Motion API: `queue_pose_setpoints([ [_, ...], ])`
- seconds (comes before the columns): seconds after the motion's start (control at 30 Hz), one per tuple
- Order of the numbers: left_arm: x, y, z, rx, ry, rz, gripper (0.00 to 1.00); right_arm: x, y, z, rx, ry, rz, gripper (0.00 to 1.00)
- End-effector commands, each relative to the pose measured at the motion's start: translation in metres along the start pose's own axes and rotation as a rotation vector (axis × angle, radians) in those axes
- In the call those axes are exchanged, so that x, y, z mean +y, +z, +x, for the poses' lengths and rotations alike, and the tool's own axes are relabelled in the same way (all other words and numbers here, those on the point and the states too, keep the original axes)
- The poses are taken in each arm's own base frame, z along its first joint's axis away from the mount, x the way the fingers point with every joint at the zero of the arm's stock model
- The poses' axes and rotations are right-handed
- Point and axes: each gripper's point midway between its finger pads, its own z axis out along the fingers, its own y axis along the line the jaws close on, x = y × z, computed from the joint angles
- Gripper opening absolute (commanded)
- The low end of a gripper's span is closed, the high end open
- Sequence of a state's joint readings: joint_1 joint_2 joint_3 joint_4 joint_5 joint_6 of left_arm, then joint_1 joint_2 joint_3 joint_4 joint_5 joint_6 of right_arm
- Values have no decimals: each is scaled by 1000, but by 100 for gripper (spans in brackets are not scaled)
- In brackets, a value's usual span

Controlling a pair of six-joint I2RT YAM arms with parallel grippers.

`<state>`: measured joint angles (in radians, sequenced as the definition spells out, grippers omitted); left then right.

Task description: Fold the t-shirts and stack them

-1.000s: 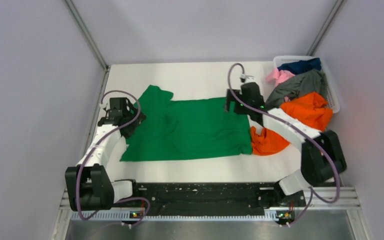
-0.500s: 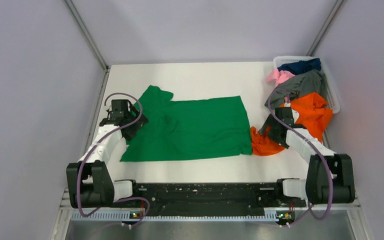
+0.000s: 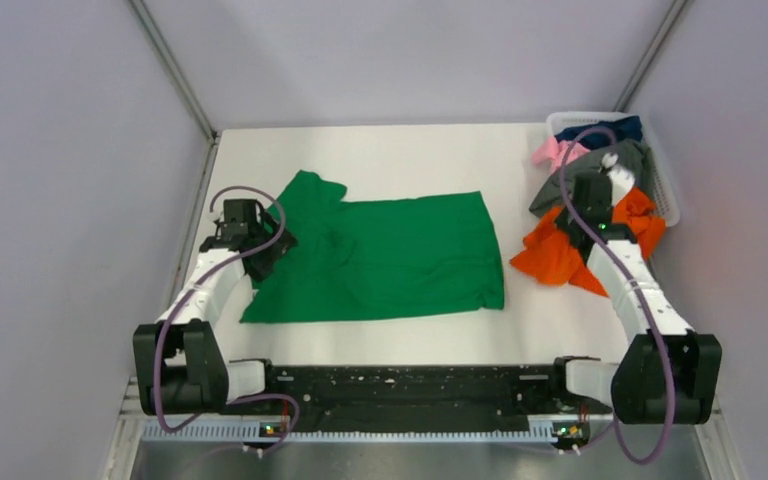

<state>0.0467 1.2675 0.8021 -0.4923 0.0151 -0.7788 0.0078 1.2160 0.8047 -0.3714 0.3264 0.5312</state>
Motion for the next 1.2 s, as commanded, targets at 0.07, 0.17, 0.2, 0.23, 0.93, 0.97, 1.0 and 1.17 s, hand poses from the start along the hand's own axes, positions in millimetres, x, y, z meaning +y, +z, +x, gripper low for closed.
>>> queue_pose_setpoints([
  [0.07,-16,-8,-16,-49,21,48,86,8,-68,-210,-471,123,-55,0],
  [0.17,-18,-8,-18,-48,27,46,86,-8,-52,-260,-520,133,-15,0],
  [0.2,-19,-8,-20,-49,27,46,86,-16,-48,-275,-551,137,15,0],
  [0.23,-20,-7,-21,-49,27,47,86,-19,-40,-288,-574,134,33,0],
  [0.93,-120,40,-120,-67,212,65,85,104,-50,-214,-460,-110,-385,99],
  [0.97,-128,47,-126,-68,235,65,85,117,-50,-199,-431,-122,-434,99],
  [1.0,-129,57,-134,-73,252,34,84,128,-48,-184,-400,-137,-475,99],
  [1.17,-146,108,-168,-76,341,-69,78,191,-49,-103,-263,-293,-616,99],
])
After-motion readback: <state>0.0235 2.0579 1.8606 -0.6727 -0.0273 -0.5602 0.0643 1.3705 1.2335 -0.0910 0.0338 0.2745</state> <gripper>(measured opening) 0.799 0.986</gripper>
